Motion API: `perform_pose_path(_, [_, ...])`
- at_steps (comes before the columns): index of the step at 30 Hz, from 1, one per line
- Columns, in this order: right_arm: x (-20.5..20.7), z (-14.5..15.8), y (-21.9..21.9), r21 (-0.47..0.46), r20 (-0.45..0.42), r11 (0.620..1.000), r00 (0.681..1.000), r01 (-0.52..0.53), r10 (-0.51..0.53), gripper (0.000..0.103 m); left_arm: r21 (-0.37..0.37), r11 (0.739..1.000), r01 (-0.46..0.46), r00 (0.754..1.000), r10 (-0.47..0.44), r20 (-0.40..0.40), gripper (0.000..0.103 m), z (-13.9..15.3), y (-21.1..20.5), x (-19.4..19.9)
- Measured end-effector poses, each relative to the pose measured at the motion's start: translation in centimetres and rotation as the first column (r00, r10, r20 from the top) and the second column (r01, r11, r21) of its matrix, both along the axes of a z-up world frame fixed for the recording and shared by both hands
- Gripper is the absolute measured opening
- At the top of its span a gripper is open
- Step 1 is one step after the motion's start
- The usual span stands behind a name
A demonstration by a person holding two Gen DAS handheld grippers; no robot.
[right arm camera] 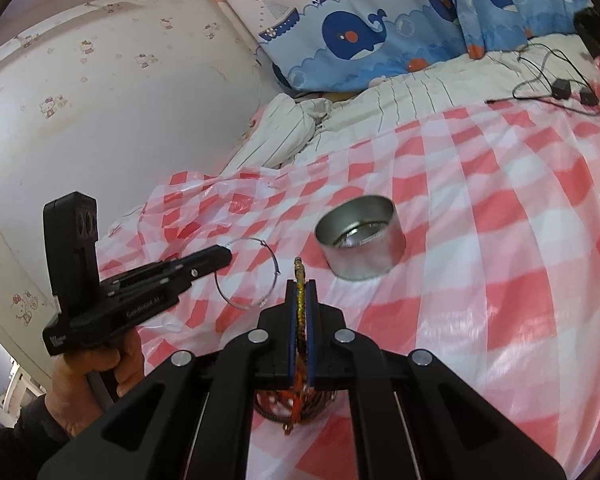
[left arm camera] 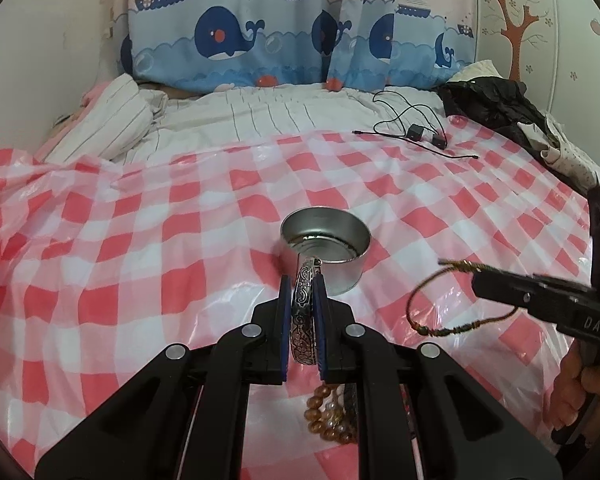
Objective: Organize jewelry
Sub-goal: 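Open the left tool over the tin dropping the bangle while the right drops the gold bracelet in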
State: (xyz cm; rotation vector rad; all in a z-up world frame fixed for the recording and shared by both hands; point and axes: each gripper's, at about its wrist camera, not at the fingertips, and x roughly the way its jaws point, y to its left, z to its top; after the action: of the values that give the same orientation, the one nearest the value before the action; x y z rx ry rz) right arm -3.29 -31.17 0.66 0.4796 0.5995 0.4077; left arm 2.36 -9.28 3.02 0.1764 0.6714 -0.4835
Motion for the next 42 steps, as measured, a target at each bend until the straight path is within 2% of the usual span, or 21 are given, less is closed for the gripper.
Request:
perform_pose_path(9, [0.9,0.0,-0.6,0.016,0.001,1.0,1.0,-0.007,0.007,0.005,0.014,1.0,0.01,1.0,-0.011,0.018,0.009,-0.1,-1.6,0.0])
perform_pose_path(15, [3.0,1.4,-0.7,0.007,0.015,1.0,1.0,-0.008,0.007,0.005,-0.108,0.994,0.018,0.999,-0.021,-0.035,0.009,0.2,-1.5,2.2])
perform_pose_path(20, [5.8,2.3,-0.9,-0.029,0.023,1.0,1.0,0.002,-0.001,0.005,-0.214,0.976,0.034,0.995,-0.054,-0.086,0.009,0.1,-2.2,6.2])
perform_pose_path(23, [7.8,2.2,-1.2,-0.03,0.009,0.999,1.0,0.015,-0.015,0.005,-0.255,0.966,0.031,0.99,-0.066,-0.127,0.009,-0.8,-2.8,8.8])
perform_pose_path(27, [11.0,1.3,-1.1,-0.021,-0.019,1.0,1.0,0.018,-0.018,0.005,-0.242,0.97,0.02,0.977,-0.07,-0.201,0.01,-3.0,-3.6,11.7])
perform_pose_path(28, [11.6,0.9,-1.0,-0.017,-0.03,1.0,0.999,0.015,-0.016,0.005,-0.232,0.973,0.001,0.976,-0.052,-0.213,0.013,-3.5,-3.4,12.2])
perform_pose_path(29, [12.6,0.2,-0.6,-0.019,-0.056,1.0,0.998,0.004,-0.005,0.005,-0.232,0.973,-0.016,0.972,-0.039,-0.231,0.022,-3.9,-3.1,12.6])
perform_pose_path(30, [13.7,-0.7,0.0,-0.05,-0.103,0.999,0.995,-0.013,0.008,0.005,-0.245,0.969,-0.034,0.967,-0.03,-0.254,0.027,-4.3,-2.4,13.0])
perform_pose_path(31, [14.6,-1.6,0.6,-0.104,-0.142,0.995,0.99,-0.014,-0.001,0.005,-0.242,0.968,-0.06,0.965,-0.005,-0.26,0.037,-4.4,-1.8,13.1])
perform_pose_path(32, [15.0,-2.1,0.9,-0.146,-0.157,0.989,0.987,-0.005,-0.018,0.005,-0.239,0.968,-0.08,0.967,0.017,-0.255,0.041,-4.3,-1.3,13.2])
perform_pose_path(34, [15.0,-2.6,0.5,-0.182,-0.169,0.983,0.984,0.025,-0.056,0.006,-0.251,0.963,-0.101,0.966,0.035,-0.255,0.043,-3.9,-0.2,13.2])
perform_pose_path(35, [14.6,-2.5,0.2,-0.177,-0.165,0.984,0.984,0.035,-0.065,0.012,-0.257,0.959,-0.12,0.966,0.053,-0.253,0.048,-3.6,0.6,13.0])
perform_pose_path(36, [14.0,-2.2,-0.1,-0.18,-0.156,0.983,0.985,0.044,-0.073,0.023,-0.259,0.957,-0.133,0.966,0.067,-0.249,0.05,-3.4,1.1,12.7])
perform_pose_path(38, [12.2,-1.6,-0.6,-0.202,-0.135,0.978,0.988,0.049,-0.077,0.031,-0.252,0.957,-0.145,0.965,0.08,-0.251,0.053,-3.1,1.9,11.8])
perform_pose_path(42, [7.1,-1.7,-1.5,-0.202,-0.151,0.979,0.987,0.03,-0.061,0.033,-0.181,0.977,-0.114,0.968,0.069,-0.241,0.056,-3.4,2.1,8.5])
